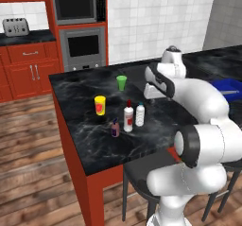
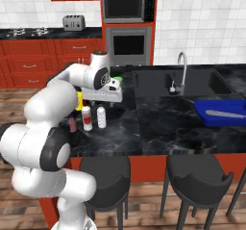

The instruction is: Place the drinks on the dining counter in a tight cluster.

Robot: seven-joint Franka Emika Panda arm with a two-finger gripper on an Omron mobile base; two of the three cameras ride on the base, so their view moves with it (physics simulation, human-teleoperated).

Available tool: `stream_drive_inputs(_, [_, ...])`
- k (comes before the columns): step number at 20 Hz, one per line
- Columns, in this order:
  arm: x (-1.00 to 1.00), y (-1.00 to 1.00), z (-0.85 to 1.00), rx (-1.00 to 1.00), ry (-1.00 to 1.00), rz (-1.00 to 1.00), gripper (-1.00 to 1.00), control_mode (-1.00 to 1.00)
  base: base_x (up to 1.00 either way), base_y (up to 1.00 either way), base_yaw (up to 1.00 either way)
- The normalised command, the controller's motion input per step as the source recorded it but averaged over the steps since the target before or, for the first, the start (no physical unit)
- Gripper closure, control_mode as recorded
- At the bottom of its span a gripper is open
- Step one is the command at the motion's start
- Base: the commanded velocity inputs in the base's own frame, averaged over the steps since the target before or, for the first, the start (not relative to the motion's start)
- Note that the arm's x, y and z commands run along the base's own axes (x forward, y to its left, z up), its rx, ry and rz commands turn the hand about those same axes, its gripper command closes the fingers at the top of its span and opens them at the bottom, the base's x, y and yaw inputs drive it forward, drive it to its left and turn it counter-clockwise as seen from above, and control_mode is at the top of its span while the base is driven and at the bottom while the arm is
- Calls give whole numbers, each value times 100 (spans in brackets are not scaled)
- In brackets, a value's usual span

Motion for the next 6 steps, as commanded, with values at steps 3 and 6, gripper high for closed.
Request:
stream_drive_inputs(3, [-100, 35, 33, -3, -9, -15, -100, -100, 0, 0, 0])
stream_drive_inputs(6, [-100, 44, 43, -1, -16, -12, -100, -100, 0, 0, 0])
